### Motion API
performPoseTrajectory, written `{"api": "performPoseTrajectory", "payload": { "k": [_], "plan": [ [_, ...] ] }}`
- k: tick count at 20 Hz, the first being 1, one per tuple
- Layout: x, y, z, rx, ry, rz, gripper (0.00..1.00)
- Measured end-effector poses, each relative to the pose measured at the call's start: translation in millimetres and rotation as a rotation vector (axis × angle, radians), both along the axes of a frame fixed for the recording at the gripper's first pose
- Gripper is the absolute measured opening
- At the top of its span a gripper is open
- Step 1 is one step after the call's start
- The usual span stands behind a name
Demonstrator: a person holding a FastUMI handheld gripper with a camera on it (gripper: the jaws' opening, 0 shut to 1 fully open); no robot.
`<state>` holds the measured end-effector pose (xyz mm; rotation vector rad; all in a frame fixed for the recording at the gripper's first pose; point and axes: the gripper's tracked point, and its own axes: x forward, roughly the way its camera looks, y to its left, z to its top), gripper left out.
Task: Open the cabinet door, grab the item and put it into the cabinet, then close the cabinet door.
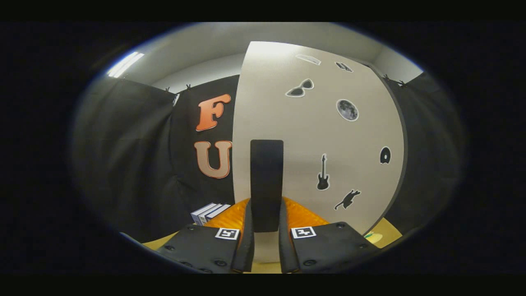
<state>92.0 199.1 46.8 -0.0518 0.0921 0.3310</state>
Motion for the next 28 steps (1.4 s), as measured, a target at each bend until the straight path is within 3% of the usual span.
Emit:
{"api": "performPoseTrajectory", "payload": {
  "k": [28],
  "plan": [
    [-107.5, -112.1, 14.0, 0.049, 0.032, 0.029, 0.32]
  ]
}}
